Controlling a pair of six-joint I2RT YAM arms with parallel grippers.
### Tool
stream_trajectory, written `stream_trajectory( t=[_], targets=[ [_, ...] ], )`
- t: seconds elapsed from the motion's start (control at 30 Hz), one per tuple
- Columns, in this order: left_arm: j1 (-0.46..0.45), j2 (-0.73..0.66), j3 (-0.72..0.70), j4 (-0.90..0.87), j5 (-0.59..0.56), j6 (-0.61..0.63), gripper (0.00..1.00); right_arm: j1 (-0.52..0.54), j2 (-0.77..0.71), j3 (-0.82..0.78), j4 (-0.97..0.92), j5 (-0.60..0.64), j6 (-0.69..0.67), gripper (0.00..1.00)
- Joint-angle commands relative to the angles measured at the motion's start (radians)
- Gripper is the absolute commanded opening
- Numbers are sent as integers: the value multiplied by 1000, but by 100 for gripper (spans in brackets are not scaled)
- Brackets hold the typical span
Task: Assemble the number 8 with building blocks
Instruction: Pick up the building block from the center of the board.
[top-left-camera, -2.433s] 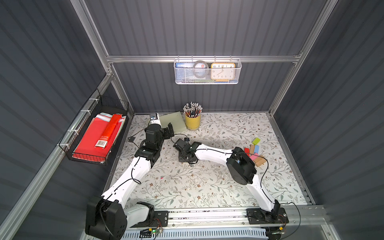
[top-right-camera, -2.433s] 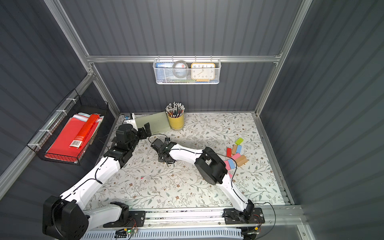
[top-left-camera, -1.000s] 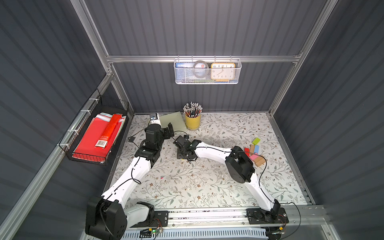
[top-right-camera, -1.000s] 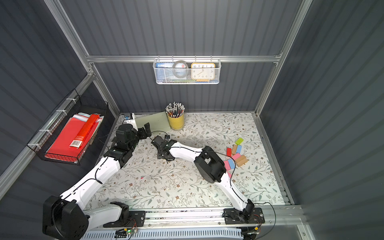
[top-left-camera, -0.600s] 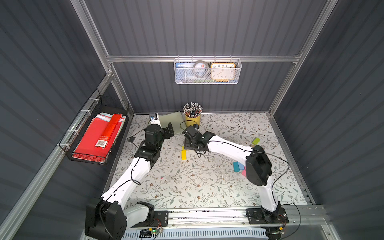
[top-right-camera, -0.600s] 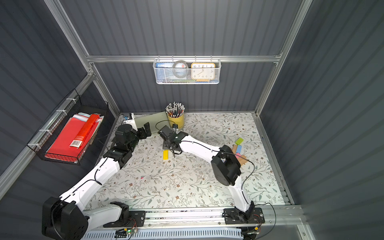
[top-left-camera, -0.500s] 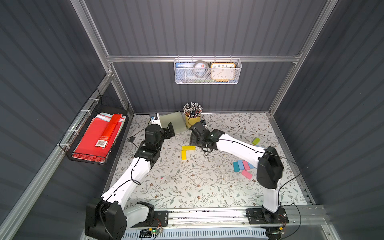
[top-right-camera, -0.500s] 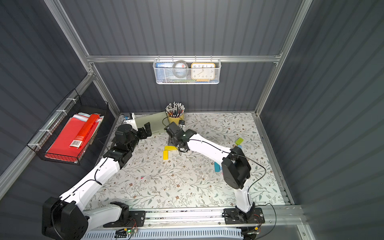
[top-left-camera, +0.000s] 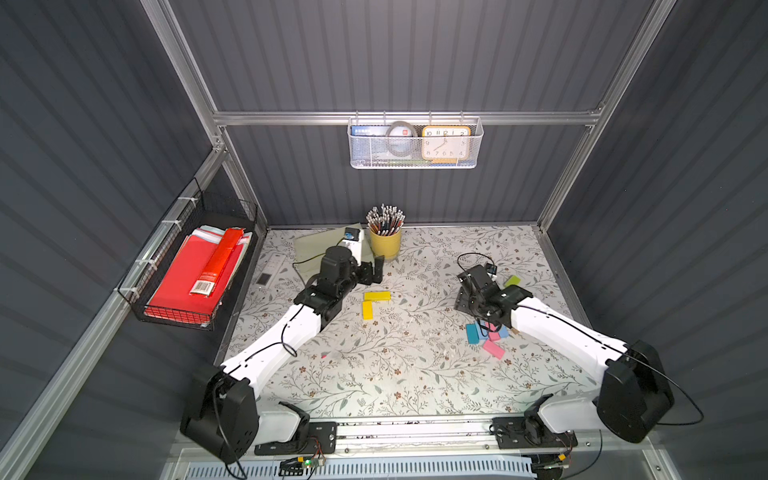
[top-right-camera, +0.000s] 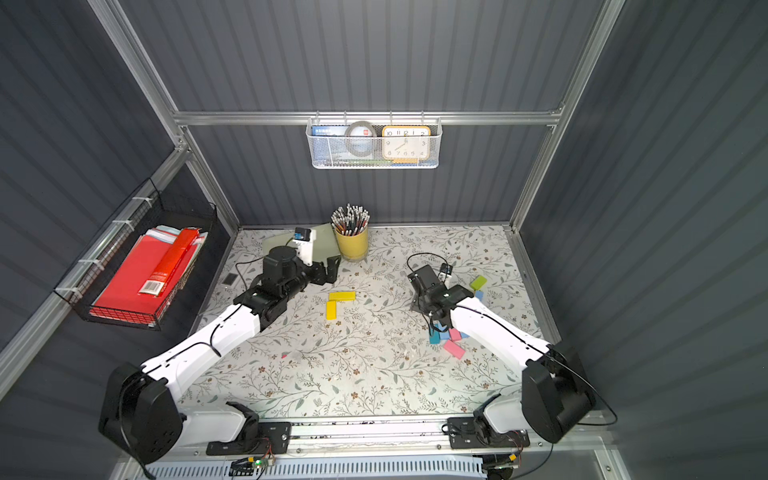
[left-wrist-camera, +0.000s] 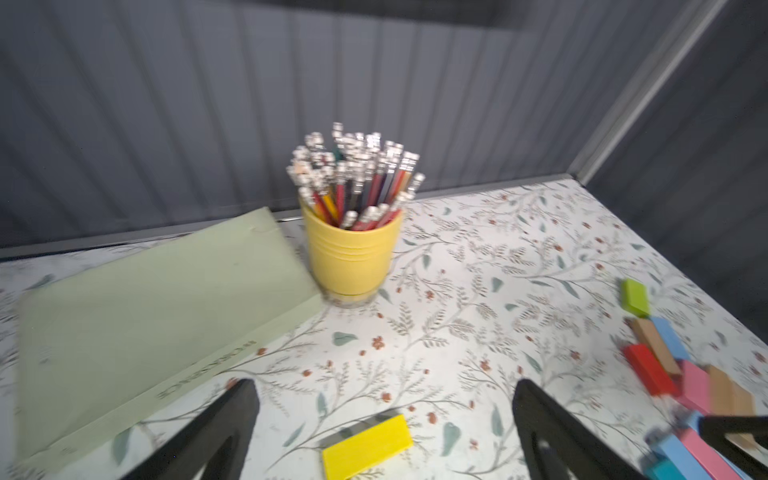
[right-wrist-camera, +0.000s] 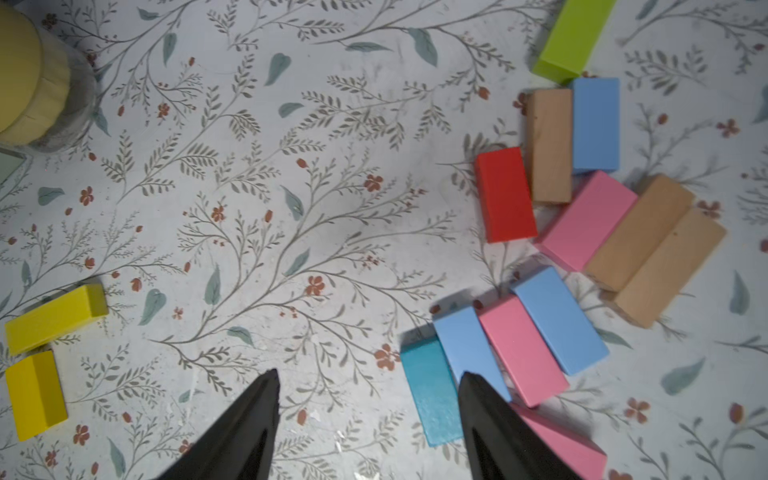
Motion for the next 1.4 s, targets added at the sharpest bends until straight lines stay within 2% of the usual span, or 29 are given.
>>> stream_trajectory(
  t=[0.0, 0.13, 0.23, 0.4, 0.8, 0.97, 1.23, 1.37],
  targets=[
    [-21, 39, 53, -40, 75, 23, 99, -29, -36, -56, 13, 19, 7, 72],
    [-26, 57, 71, -45, 124, 39, 99, -34, -29, -77, -35, -18, -20, 65],
    [-25, 55, 75, -61, 121, 74, 99, -34, 1, -102, -31, -102, -41, 63],
    [-25, 37, 48, -65, 131, 136, 100, -33, 67, -120, -30, -164, -81, 59],
    [-26, 18, -29, -22, 135, 142, 99, -31, 168, -133, 13, -197, -210, 57],
    [-26, 12, -38, -13, 134, 140, 99, -31, 197, -135, 23, -184, -229, 46],
    [-26, 4, -44, -15, 130, 141, 99, -31, 226, -141, 35, -189, -238, 45],
    [-26, 2, -45, -17, 126, 143, 99, -31, 233, -144, 41, -186, -237, 39]
  ],
)
